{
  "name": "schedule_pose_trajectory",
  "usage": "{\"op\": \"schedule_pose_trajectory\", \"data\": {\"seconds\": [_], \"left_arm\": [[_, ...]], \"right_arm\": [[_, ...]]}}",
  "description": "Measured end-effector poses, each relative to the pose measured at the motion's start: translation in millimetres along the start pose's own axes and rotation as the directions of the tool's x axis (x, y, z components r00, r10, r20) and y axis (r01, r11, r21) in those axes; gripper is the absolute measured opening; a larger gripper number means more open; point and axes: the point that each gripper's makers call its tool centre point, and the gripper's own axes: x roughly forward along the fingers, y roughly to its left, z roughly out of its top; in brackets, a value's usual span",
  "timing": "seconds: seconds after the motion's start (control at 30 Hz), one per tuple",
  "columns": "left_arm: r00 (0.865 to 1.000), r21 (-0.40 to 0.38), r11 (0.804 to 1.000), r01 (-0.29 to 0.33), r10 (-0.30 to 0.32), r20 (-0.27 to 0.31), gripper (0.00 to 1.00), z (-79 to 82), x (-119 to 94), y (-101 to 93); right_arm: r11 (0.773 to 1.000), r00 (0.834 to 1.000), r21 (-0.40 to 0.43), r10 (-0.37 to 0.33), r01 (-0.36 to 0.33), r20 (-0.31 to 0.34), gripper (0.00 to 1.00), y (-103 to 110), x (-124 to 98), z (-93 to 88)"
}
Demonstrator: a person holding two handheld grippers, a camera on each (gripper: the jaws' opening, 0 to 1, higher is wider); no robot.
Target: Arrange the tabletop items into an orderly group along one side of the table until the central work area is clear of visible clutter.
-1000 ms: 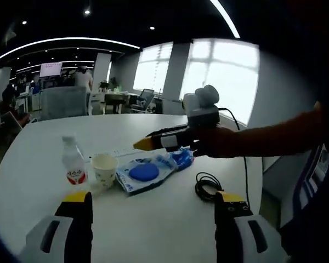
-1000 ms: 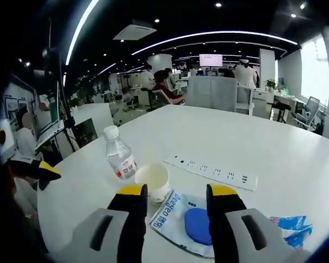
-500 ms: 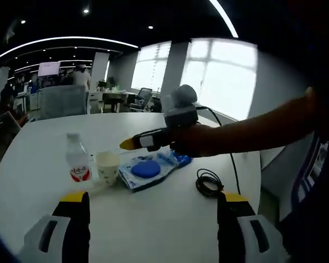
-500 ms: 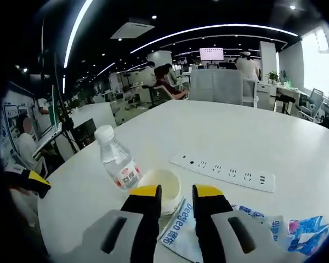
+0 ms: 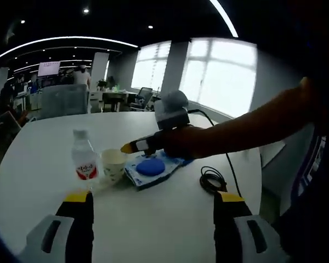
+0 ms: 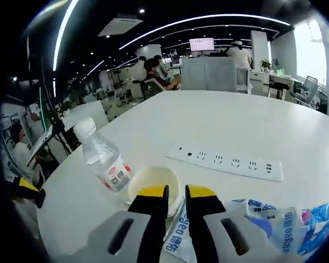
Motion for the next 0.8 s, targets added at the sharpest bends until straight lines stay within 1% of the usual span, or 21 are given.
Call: {"op": "schedule_pose_trajectory", "data": {"seconds": [0.07,0.3,0.4,0.57,0.73,0.8], "left_arm": [[1.000,0.000,1.000,0.006,-0.006,-0.004,0.88,-1.0,0.0,-1.5],[1.000,-0.007,1.000,0.008,-0.008,-0.012,0.86,-4.4,-1.1,2.0],[1.000,-0.011,1.000,0.006,-0.006,-0.021,0.86,-7.9,-1.9,2.0],[0.999,-0.021,1.000,0.004,-0.005,-0.033,0.85,-13.7,-2.4,1.2],[0.999,-0.017,1.000,0.004,-0.005,-0.041,0.85,-15.0,-2.1,-1.5],[0.999,-0.018,1.000,0.005,-0.006,-0.042,0.85,-15.2,-2.6,-2.0]], "right_arm": [[1.000,1.000,0.016,0.001,-0.001,0.003,0.03,3.0,-1.5,-0.2],[1.000,1.000,0.017,-0.008,0.008,-0.002,0.00,3.1,2.2,-1.9],[1.000,1.000,0.021,-0.010,0.010,-0.009,0.00,1.4,6.7,-4.2],[1.000,1.000,0.026,-0.014,0.014,-0.011,0.00,-2.6,8.5,-3.2],[0.999,1.000,0.038,-0.005,0.006,-0.012,0.00,3.5,3.4,-3.0],[0.999,1.000,0.048,0.001,-0.001,-0.004,0.00,1.8,7.0,0.3]]}}
